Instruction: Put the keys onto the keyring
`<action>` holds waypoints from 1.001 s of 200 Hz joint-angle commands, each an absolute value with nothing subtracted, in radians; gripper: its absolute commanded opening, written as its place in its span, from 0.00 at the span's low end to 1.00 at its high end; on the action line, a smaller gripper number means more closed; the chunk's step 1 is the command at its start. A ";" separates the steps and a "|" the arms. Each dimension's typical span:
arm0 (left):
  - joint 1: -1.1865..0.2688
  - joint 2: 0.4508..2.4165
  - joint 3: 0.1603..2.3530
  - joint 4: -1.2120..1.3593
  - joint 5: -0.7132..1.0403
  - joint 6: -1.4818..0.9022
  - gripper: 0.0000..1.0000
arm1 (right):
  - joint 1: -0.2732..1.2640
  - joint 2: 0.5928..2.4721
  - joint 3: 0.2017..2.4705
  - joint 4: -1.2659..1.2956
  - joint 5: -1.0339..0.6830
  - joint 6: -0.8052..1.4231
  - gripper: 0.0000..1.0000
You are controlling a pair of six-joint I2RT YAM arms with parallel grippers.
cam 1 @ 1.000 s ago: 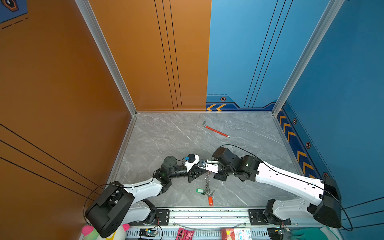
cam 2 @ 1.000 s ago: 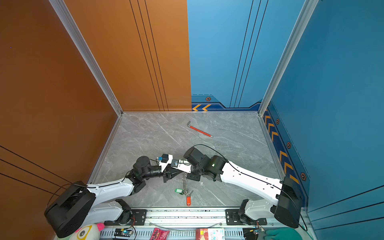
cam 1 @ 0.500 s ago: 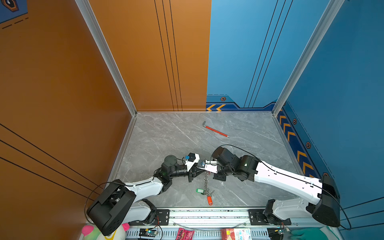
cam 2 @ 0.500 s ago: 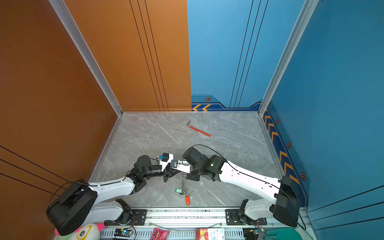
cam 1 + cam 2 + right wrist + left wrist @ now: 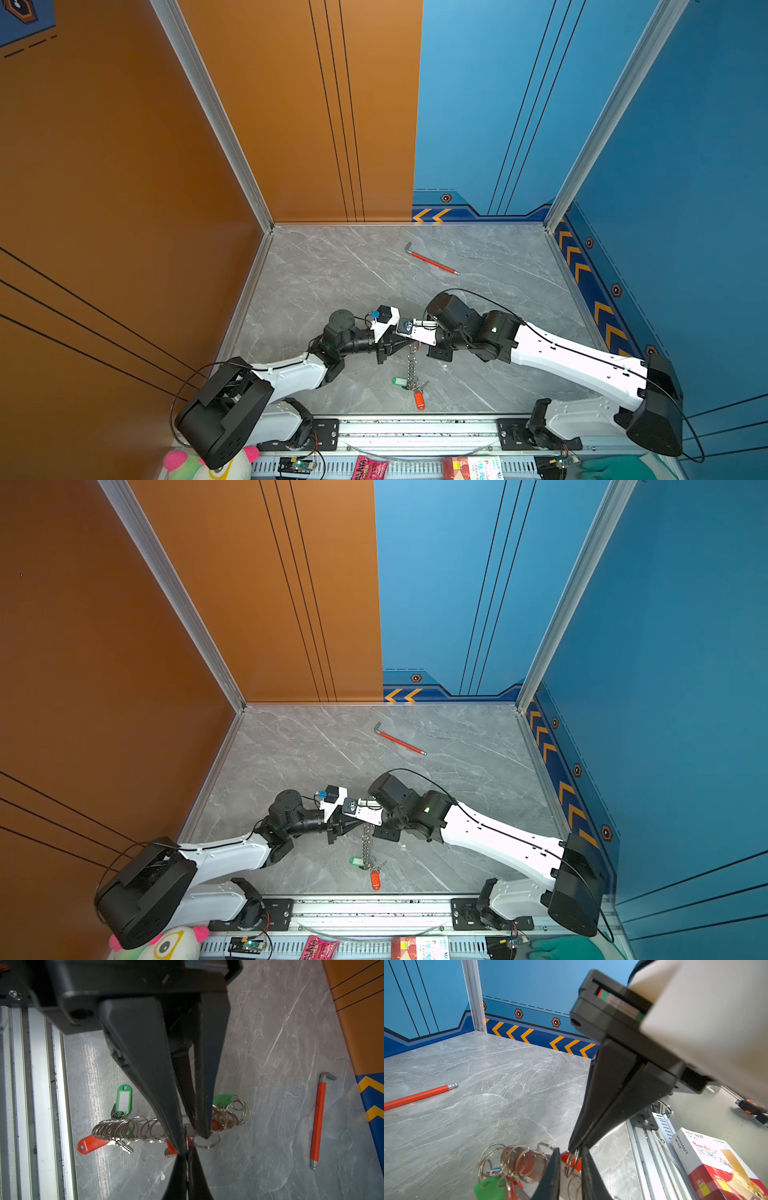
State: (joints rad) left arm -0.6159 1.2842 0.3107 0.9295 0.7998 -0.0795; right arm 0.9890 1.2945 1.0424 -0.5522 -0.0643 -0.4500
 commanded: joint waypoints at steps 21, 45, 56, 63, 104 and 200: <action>-0.618 1.301 0.339 0.925 0.851 -0.074 0.13 | 0.965 1.251 1.022 -0.449 -0.135 -0.408 0.00; -0.618 1.297 0.337 0.925 0.845 -0.075 0.09 | 0.965 1.258 1.022 -0.449 -0.141 -0.406 0.00; -0.618 1.294 0.335 0.925 0.839 -0.075 0.07 | 0.966 1.259 1.022 -0.450 -0.142 -0.406 0.00; -0.617 1.292 0.335 0.925 0.838 -0.075 0.06 | 0.966 1.262 1.022 -0.449 -0.143 -0.406 0.00; -0.618 1.288 0.336 0.925 0.825 -0.078 0.01 | 0.966 1.269 1.022 -0.445 -0.137 -0.402 0.00; -0.611 1.232 0.311 0.923 0.729 -0.070 0.00 | 0.898 1.142 0.884 -0.264 -0.107 -0.291 0.22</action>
State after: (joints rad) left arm -0.6151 1.2583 0.3161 0.8974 0.7517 -0.0719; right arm 0.9268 1.1805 0.9218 -0.3649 -0.0784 -0.3576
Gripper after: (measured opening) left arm 0.045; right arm 0.223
